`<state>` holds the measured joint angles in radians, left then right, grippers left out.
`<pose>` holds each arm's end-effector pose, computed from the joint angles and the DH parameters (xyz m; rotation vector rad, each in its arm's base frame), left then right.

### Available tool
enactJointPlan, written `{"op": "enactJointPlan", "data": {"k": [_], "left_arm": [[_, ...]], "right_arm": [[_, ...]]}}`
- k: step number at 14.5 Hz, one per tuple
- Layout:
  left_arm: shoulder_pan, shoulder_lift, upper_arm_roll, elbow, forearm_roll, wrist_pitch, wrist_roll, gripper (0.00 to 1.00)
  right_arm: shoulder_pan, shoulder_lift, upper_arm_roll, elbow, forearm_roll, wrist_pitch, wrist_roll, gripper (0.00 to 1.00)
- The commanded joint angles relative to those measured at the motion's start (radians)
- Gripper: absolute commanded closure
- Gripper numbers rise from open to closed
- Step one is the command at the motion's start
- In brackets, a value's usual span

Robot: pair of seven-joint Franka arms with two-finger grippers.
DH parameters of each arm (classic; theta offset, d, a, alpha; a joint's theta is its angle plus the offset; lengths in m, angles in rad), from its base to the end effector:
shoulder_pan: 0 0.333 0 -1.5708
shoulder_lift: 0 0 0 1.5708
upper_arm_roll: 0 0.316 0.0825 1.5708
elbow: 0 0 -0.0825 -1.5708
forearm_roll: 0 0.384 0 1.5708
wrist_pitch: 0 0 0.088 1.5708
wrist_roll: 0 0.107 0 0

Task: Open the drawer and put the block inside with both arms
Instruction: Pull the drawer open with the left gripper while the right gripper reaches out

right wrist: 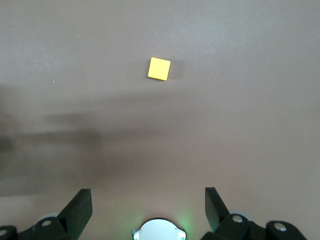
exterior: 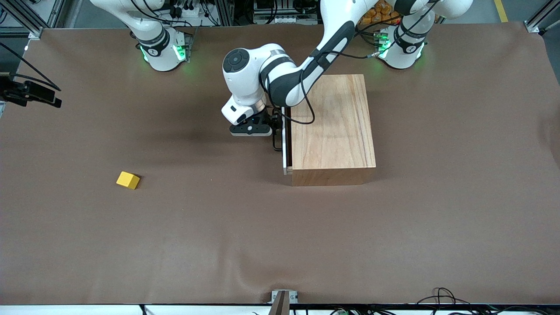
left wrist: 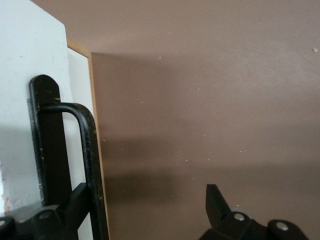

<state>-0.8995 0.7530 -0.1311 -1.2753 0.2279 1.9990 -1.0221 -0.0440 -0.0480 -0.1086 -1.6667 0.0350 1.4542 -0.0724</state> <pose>0.4137 -0.6171 0.3055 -3.0572 0.1094 -0.1344 0.5185 -0.0769 0.5966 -3.0711 0.1205 0.2453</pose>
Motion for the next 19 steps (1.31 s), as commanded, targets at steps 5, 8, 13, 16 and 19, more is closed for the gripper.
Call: {"op": "enactJointPlan", "data": {"k": [5,8,13,16,19], "left_arm": [[-0.01,0.025,-0.001,0.027,-0.05,0.07,-0.003,0.0],[-0.013,0.025,-0.007,0.028,-0.051,0.07,-0.004,0.0],[-0.028,0.035,-0.013,0.031,-0.058,0.098,-0.029,0.0],[-0.036,0.035,-0.013,0.033,-0.059,0.116,-0.061,0.0],[-0.044,0.035,-0.016,0.037,-0.07,0.121,-0.064,0.0]], "right_arm": [[0.018,0.0,-0.002,-0.053,-0.007,0.126,-0.01,0.0],[0.013,0.049,-0.002,-0.054,-0.007,0.182,-0.012,0.0],[0.013,0.079,-0.002,-0.054,-0.006,0.213,-0.023,0.0],[0.01,0.08,-0.002,-0.056,-0.006,0.23,-0.023,0.0],[0.013,0.08,-0.002,-0.056,-0.006,0.233,-0.023,0.0]]}}
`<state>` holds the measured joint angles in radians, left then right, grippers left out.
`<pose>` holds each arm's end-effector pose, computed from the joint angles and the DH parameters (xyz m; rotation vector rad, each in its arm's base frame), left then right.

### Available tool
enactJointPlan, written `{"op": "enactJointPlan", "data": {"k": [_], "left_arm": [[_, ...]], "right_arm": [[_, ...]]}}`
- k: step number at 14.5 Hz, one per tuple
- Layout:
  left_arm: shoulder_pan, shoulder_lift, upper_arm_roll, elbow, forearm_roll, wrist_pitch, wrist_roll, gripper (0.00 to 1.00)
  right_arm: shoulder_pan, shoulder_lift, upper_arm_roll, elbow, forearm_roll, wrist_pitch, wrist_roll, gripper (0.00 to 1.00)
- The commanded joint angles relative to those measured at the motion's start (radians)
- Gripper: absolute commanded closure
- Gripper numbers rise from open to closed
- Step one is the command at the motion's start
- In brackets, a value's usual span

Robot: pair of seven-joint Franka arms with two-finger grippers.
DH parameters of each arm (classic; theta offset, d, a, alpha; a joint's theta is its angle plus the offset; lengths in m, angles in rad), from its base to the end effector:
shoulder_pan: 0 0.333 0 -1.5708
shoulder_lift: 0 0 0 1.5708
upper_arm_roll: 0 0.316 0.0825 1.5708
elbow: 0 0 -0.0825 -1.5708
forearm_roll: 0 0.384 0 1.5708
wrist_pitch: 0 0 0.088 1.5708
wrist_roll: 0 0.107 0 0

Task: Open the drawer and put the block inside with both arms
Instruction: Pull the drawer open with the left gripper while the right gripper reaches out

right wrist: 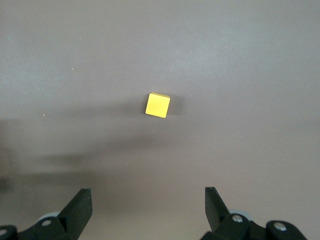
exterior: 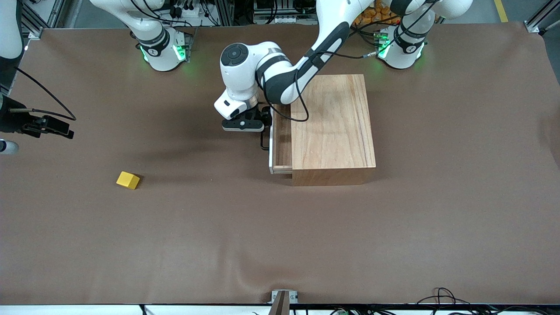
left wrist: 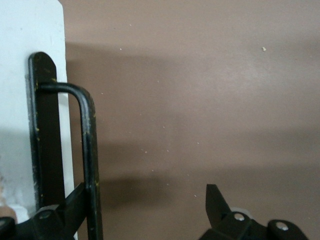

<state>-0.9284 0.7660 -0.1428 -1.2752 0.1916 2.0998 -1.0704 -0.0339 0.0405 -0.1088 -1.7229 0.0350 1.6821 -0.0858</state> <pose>0.3920 -0.6428 0.3052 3.1129 -0.0769 0.1468 0.5618 -0.0763 0.5393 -3.0985 0.0965 0.1195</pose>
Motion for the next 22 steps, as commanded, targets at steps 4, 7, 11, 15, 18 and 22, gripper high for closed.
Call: {"op": "enactJointPlan", "data": {"k": [4,7,11,15,18,22], "left_arm": [[-0.029,0.022,-0.003,0.037,-0.043,0.061,-0.036,0.0],[-0.038,0.027,-0.003,0.037,-0.044,0.091,-0.037,0.0],[-0.044,0.033,-0.004,0.039,-0.044,0.134,-0.056,0.0],[-0.044,0.035,-0.005,0.037,-0.055,0.163,-0.057,0.0],[-0.044,0.038,-0.003,0.037,-0.078,0.21,-0.057,0.0],[-0.052,0.044,-0.001,0.037,-0.078,0.249,-0.057,0.0]], "right_arm": [[0.002,0.002,-0.002,0.0,0.0,0.01,-0.009,0.0],[0.002,0.013,-0.002,0.0,0.003,0.021,-0.009,0.0],[0.0,0.021,-0.002,0.0,0.003,0.028,-0.012,0.0],[-0.003,0.05,-0.002,0.0,0.003,0.068,-0.052,0.0],[-0.001,0.085,-0.002,0.0,0.005,0.099,-0.051,0.0],[-0.001,0.139,-0.002,0.0,0.005,0.148,-0.052,0.0]]}}
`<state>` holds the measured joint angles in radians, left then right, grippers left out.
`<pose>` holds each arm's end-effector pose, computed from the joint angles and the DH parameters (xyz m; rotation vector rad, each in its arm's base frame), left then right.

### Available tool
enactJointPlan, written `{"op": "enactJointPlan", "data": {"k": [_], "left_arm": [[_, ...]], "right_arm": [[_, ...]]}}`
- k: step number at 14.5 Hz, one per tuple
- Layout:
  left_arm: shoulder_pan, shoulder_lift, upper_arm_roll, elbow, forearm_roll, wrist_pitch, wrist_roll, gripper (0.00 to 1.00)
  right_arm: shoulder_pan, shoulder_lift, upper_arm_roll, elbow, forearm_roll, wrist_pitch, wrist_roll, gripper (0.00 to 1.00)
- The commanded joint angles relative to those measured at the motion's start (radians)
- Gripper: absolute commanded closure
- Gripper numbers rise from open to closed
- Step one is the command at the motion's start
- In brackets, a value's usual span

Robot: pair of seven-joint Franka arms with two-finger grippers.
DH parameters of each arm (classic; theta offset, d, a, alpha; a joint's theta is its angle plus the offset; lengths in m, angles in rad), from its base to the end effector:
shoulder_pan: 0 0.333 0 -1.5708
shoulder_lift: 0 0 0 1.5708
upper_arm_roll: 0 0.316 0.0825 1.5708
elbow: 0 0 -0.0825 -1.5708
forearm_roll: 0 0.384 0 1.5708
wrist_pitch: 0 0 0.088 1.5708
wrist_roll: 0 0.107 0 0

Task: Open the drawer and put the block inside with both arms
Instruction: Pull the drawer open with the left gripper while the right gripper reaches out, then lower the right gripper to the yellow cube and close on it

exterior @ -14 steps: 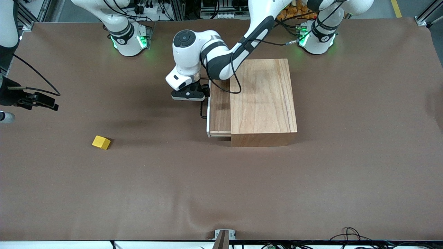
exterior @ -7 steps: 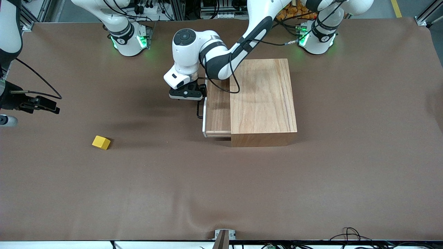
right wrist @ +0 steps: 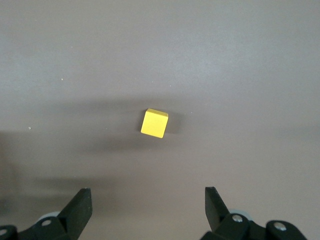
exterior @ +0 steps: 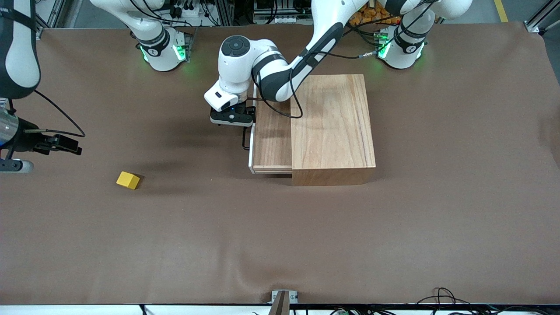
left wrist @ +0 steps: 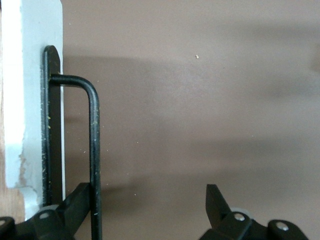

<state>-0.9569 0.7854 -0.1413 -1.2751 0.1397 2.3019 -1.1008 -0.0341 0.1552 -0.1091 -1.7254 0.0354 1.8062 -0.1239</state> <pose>0.3793 -0.6709 0.3113 2.9226 -0.0355 0.1935 0.5956 -0.0796 0.4812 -3.1125 0.0438 0.1097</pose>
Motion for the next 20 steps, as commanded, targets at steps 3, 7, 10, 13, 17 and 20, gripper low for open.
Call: {"op": "enactJointPlan", "data": {"k": [3,7,10,13,17,20], "left_arm": [[-0.025,0.018,-0.006,0.036,-0.029,0.048,-0.028,0.0],[-0.022,-0.001,-0.008,0.034,-0.068,0.041,-0.025,0.0],[-0.02,-0.006,-0.009,0.034,-0.071,0.036,-0.028,0.0],[-0.016,-0.038,-0.004,0.034,-0.088,-0.025,-0.021,0.0],[0.009,-0.09,0.008,0.03,-0.078,-0.076,-0.014,0.0],[0.033,-0.141,0.011,0.014,-0.074,-0.148,-0.013,0.0]], "right_arm": [[-0.003,0.072,-0.001,0.004,0.004,0.062,-0.014,0.0],[-0.003,0.154,-0.003,0.021,0.006,0.142,0.003,0.0],[0.0,0.245,-0.003,0.082,0.021,0.159,0.145,0.0],[0.016,0.288,-0.001,0.102,0.023,0.156,0.361,0.0],[0.016,0.362,-0.001,0.118,0.046,0.157,0.425,0.0],[0.005,0.408,-0.001,0.118,0.073,0.163,0.316,0.0]]}}
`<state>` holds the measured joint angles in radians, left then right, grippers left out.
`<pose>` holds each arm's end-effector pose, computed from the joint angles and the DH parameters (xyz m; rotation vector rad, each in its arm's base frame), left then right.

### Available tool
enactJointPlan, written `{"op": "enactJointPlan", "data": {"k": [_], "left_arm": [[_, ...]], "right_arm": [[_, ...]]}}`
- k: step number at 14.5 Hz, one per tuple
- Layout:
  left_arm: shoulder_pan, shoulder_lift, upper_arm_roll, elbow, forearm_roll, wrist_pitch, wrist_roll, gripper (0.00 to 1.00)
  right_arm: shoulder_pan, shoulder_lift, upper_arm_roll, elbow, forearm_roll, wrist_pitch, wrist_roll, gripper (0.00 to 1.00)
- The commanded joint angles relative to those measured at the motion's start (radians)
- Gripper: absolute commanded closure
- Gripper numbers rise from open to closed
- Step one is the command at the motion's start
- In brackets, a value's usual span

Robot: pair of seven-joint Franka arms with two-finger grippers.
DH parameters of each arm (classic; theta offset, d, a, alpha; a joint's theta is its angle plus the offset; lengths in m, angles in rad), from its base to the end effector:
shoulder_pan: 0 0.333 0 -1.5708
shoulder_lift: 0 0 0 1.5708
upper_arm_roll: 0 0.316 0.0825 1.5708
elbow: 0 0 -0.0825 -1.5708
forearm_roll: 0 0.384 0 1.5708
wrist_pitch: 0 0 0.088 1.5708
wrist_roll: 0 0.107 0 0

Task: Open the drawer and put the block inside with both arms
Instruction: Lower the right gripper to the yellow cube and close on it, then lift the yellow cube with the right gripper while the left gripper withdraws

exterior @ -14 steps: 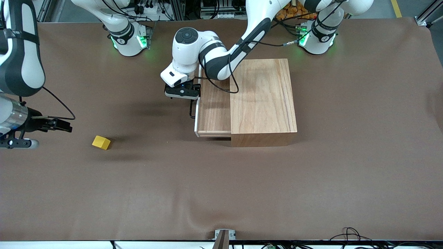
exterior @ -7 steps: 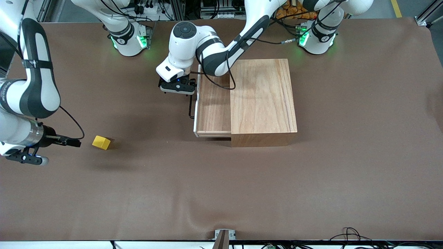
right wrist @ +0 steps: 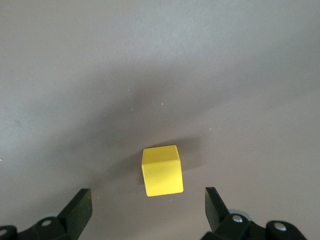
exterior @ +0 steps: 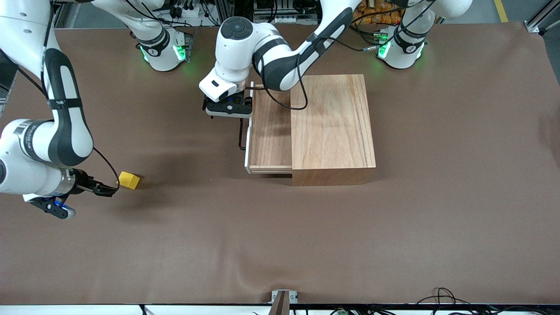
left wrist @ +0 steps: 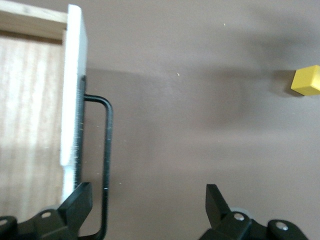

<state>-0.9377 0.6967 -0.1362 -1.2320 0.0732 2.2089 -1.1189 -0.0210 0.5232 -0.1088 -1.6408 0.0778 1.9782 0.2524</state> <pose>0.3939 -0.6600 0.3899 2.8733 0.0773 0.1666 0.6568 -0.0730 0.2995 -3.0612 0.6366 0.2862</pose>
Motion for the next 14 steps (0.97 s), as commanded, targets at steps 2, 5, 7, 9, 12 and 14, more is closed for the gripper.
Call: {"op": "enactJointPlan", "data": {"k": [2,5,7,9,12,14], "left_arm": [[0.042,-0.098,0.006,-0.03,-0.006,-0.147,0.019,0.0],[0.112,-0.175,0.004,-0.034,-0.007,-0.285,0.114,0.0],[0.16,-0.213,0.004,-0.034,-0.007,-0.325,0.146,0.0],[0.204,-0.253,0.003,-0.034,-0.007,-0.377,0.197,0.0],[0.292,-0.299,0.001,-0.034,-0.013,-0.464,0.331,0.0],[0.354,-0.328,0.001,-0.034,-0.02,-0.511,0.402,0.0]], "right_arm": [[-0.004,0.066,-0.002,0.024,0.031,0.039,-0.091,0.0],[-0.005,0.102,-0.002,0.022,0.031,0.057,-0.11,0.0],[-0.014,0.126,-0.002,0.016,0.033,0.076,-0.163,0.0],[-0.022,0.129,-0.002,-0.01,0.034,0.077,-0.173,0.0],[-0.019,0.129,-0.002,-0.043,0.066,0.079,-0.163,0.0],[-0.016,0.129,-0.002,-0.068,0.102,0.087,-0.163,0.0]]}}
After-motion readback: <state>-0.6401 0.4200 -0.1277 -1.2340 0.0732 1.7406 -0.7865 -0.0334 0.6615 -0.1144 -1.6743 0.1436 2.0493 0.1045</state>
